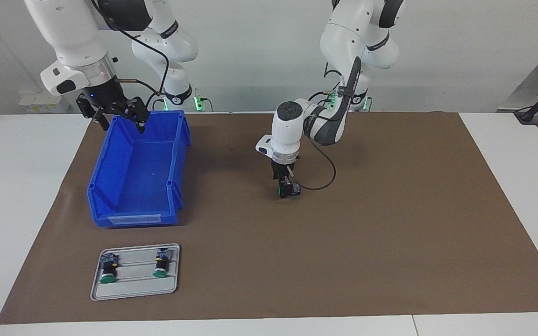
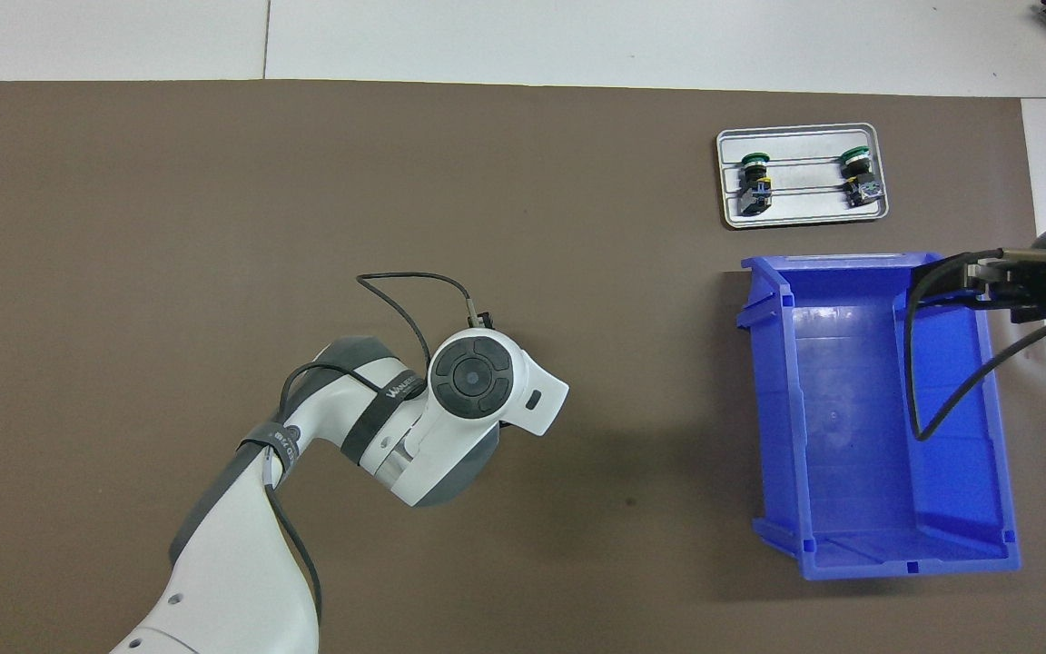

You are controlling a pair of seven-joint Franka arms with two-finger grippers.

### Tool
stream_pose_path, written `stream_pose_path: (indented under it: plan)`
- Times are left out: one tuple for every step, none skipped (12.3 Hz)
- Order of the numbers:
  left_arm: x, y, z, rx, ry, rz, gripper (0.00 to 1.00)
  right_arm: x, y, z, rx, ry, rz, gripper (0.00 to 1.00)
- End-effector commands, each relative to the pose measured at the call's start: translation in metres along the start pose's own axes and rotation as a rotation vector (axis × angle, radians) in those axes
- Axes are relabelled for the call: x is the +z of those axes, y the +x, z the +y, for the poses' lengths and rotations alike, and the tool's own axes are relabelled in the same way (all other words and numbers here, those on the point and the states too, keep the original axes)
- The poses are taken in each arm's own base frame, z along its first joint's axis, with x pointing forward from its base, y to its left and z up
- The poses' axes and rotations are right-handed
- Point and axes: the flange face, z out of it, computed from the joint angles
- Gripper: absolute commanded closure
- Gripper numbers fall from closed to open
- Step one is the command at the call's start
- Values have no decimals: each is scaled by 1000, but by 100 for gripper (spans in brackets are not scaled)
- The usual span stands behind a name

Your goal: Place and press button with both arms

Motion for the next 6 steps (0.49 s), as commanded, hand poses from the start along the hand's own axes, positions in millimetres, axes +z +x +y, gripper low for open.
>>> stream_pose_path:
  plan:
    - [3,-2,6,-6,19,0,20,-1,-2,1,-16,22,0,0]
    - [3,-2,7,-5,18,-1,28,-1,-3,1,-16,22,0,0]
    - [3,-2,7,-6,17,-4,35,-1,-2,1,-16,22,0,0]
    - [3,-3,7,-6,14,-8,42,-1,-3,1,-16,22,0,0]
    - [3,-3,7,-8,15,-8,50,-1,-2,1,-16,22,0,0]
    - [3,-4,7,-8,12,-12,54,0,-2,1,-16,21,-2,0]
